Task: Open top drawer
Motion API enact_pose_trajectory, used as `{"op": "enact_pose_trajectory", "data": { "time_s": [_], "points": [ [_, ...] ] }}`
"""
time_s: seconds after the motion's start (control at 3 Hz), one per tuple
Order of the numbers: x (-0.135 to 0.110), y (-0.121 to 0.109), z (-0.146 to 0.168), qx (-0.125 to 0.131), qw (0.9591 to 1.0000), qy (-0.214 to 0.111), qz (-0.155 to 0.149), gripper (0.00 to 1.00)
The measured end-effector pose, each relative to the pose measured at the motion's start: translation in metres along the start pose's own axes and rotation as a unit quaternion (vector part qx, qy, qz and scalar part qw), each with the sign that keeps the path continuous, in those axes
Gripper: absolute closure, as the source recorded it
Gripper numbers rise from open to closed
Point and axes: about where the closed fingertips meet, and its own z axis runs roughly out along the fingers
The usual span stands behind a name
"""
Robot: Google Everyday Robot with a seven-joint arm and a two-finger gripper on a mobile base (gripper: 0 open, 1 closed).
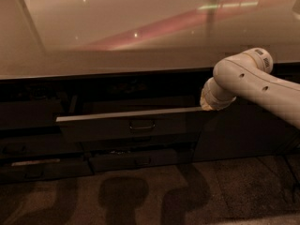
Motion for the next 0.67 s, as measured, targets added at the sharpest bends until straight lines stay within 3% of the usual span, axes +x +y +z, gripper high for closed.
{"op": "enact_pose_trajectory", "data": {
  "time_s": [0.33,0.67],
  "points": [
    [-0.021,-0.008,0.008,-0.008,0.9998,0.01,-0.017,1.0],
    [-0.064,-0.017,0.02,-0.017,0.998,0.022,-0.056,1.0]
  ]
}}
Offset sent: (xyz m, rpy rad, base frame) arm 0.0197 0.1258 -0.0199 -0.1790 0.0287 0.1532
